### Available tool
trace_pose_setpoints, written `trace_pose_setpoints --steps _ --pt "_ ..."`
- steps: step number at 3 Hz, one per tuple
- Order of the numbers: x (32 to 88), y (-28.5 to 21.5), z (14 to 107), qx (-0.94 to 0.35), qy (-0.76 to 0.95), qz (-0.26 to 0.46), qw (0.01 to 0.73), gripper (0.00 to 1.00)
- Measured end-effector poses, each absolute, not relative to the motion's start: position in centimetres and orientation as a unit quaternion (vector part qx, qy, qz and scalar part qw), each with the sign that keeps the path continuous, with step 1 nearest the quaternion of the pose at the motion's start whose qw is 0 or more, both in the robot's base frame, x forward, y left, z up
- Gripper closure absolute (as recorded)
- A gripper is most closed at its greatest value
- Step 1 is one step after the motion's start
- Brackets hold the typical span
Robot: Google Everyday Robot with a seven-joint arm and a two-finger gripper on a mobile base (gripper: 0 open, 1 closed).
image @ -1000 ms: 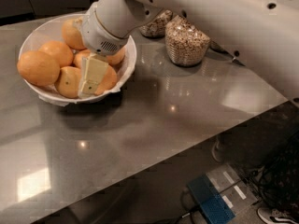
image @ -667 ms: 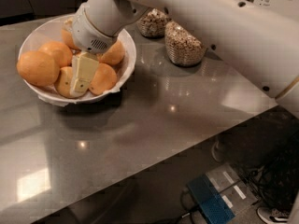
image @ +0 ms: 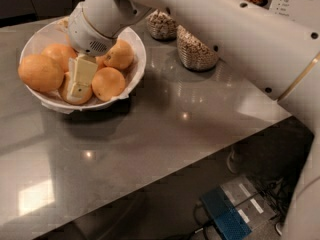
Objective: Pick orange from white bowl
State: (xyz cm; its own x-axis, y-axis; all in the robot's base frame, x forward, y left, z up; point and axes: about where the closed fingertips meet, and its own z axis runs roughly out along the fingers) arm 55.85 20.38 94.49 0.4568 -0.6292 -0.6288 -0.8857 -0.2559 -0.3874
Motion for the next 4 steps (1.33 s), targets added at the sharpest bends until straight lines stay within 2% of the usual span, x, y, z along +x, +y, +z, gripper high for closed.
trace_pose_setpoints --steps 1,2,3,4 --pt "56.33 23.78 94.96 -0.787 0.447 0.201 0.375 0.00" --pt "56.33 23.78 94.96 -0.787 0.447 0.201 0.375 0.00" --pt "56.31 23.79 94.96 -0.787 0.446 0.201 0.375 0.20" --pt "56.16 23.83 94.97 -0.789 0.446 0.201 0.373 0.18"
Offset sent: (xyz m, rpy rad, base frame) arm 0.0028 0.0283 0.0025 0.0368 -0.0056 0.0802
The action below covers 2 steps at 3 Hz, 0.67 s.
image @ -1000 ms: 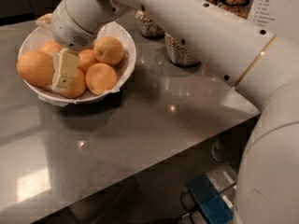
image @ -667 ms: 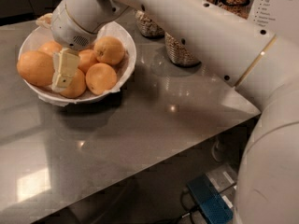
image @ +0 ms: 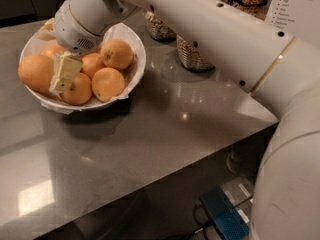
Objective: Pick orange from white bowl
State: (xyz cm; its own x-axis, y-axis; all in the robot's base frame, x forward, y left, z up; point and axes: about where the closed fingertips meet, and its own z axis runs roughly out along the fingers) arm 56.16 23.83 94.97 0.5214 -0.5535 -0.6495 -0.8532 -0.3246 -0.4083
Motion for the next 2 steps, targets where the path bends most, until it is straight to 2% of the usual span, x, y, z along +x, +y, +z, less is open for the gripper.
trace_pose_setpoints --steps 1,2 --pt "55.75 24.40 94.90 -0.795 0.436 0.212 0.364 0.13" --pt "55.28 25.13 94.15 -0.800 0.429 0.230 0.352 0.14"
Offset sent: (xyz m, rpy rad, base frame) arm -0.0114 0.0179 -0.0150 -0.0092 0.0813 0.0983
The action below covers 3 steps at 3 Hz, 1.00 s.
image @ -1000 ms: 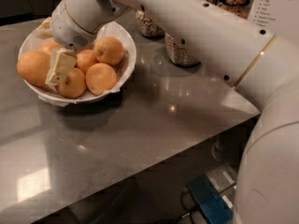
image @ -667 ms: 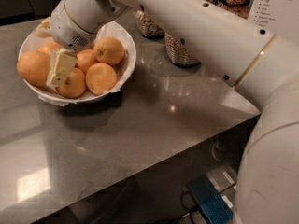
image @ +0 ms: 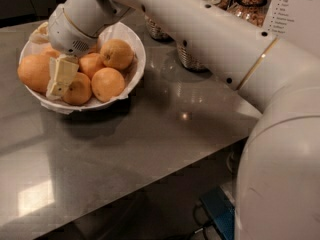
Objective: Pick orange from white bowl
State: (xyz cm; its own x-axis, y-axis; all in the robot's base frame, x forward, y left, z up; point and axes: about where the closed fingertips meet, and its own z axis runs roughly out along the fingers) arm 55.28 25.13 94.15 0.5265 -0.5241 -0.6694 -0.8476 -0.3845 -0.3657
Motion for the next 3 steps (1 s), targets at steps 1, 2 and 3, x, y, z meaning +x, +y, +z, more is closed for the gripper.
trace_pose_setpoints --steps 1,2,3 --pt "55.3 25.1 94.2 -0.800 0.429 0.230 0.352 0.10" --pt "55.3 25.1 94.1 -0.800 0.429 0.230 0.352 0.10" --pt "55.4 25.5 92.6 -0.795 0.431 0.252 0.344 0.10"
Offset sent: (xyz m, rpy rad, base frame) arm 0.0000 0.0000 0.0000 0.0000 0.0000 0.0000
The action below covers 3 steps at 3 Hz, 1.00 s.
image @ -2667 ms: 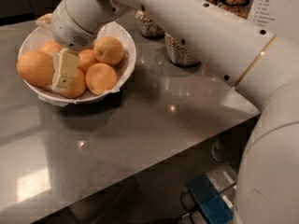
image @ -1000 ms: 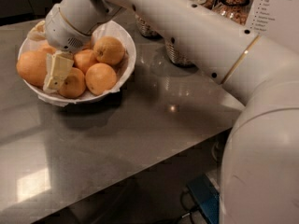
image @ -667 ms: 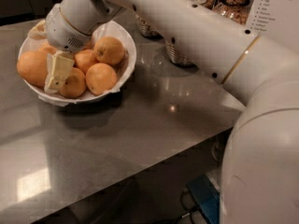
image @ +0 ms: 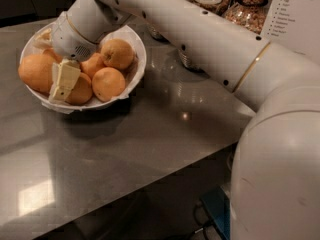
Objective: Pick orange from white bowl
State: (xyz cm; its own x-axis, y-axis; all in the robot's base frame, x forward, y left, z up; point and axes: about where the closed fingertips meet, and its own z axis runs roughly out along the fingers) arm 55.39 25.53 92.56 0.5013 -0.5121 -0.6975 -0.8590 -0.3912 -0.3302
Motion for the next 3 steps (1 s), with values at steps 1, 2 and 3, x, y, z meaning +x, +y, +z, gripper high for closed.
trace_pose_setpoints --steps 1,2,3 --pt "55.41 25.78 92.26 -0.793 0.432 0.262 0.340 0.09" --pt "55.41 26.34 92.31 -0.795 0.428 0.269 0.337 0.28" --pt "55.41 26.34 92.64 -0.795 0.428 0.269 0.337 0.51"
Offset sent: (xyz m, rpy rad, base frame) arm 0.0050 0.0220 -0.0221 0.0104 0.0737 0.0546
